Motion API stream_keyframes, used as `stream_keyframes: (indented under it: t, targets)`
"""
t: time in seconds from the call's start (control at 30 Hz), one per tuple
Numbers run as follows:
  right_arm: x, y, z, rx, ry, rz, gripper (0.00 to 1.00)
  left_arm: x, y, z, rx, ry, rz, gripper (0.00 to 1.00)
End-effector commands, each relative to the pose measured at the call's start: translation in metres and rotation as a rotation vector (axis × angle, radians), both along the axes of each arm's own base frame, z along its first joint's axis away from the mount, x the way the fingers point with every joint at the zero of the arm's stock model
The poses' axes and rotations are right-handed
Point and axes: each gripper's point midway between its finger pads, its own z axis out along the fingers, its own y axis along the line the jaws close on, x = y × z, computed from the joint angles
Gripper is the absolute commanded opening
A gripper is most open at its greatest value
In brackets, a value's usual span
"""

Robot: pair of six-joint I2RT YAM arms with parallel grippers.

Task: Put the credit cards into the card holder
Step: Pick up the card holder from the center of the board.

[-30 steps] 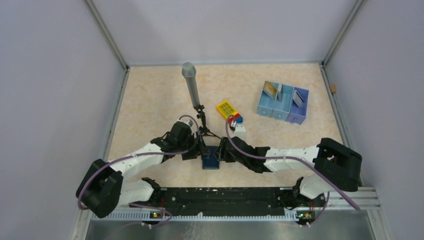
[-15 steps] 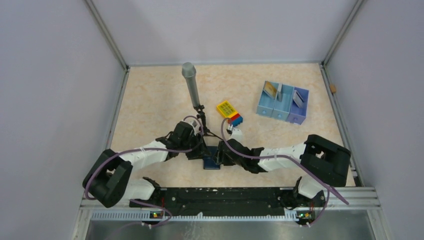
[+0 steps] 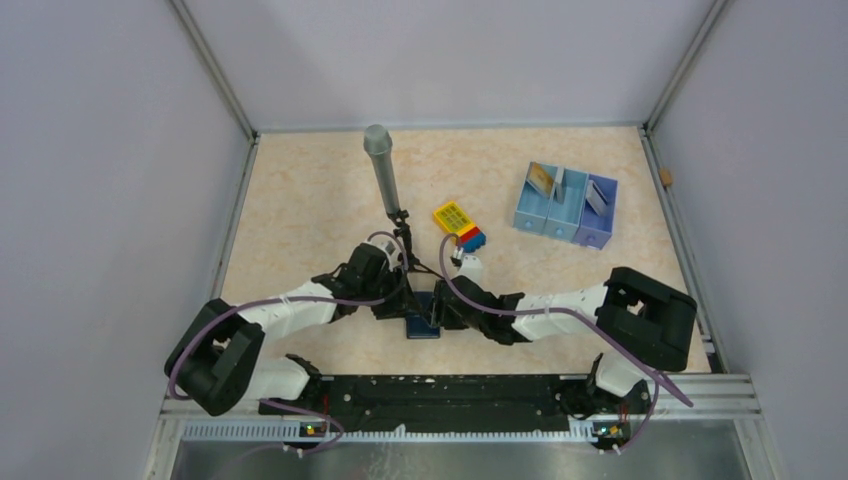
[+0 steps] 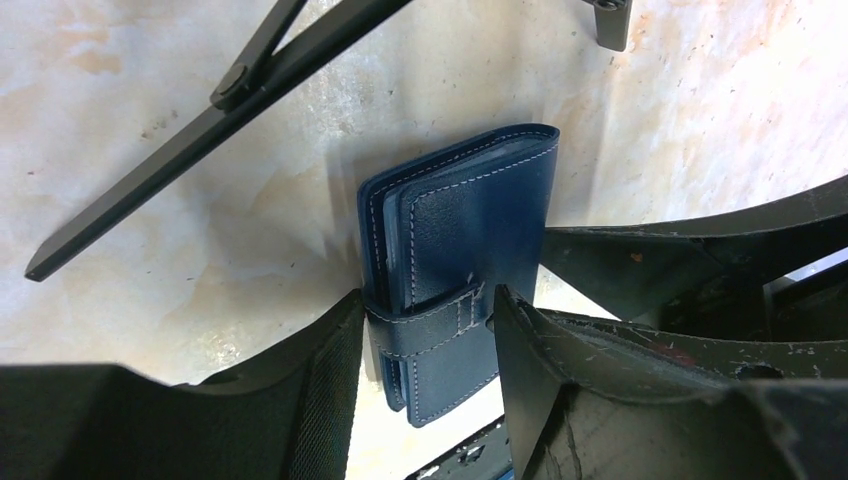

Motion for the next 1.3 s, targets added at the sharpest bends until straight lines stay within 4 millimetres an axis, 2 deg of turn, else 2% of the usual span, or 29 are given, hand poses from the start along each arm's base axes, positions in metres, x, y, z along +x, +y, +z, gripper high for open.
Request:
stream_keyframes:
  t: [0.0, 0.17, 0.27, 0.5, 0.63, 0.87, 1.27]
  targets:
    - [0.006, -0.002, 0.0, -0.028, 0.004, -0.037, 0.47, -0.011, 0.019, -0.013, 0.109, 0.026, 0.001, 0.53]
    - [0.006, -0.005, -0.004, -0.049, 0.012, -0.046, 0.47, -0.006, 0.022, -0.002, 0.114, -0.013, 0.026, 0.56]
    - [0.005, -0.006, -0.006, -0.057, 0.017, -0.046, 0.47, -0.005, 0.022, 0.001, 0.106, -0.019, 0.026, 0.55]
    - [0.005, -0.006, -0.008, -0.065, 0.021, -0.044, 0.46, -0.011, 0.021, -0.013, 0.118, 0.024, 0.002, 0.48]
    - [0.004, -0.008, -0.009, -0.071, 0.024, -0.045, 0.46, -0.016, 0.023, -0.018, 0.134, 0.051, -0.012, 0.39]
    - [0.004, -0.005, -0.012, -0.081, 0.027, -0.034, 0.46, -0.026, 0.032, -0.031, 0.19, 0.089, -0.038, 0.37]
    - [0.004, -0.005, -0.016, -0.092, 0.036, -0.031, 0.45, -0.03, 0.048, -0.046, 0.326, 0.117, -0.053, 0.31]
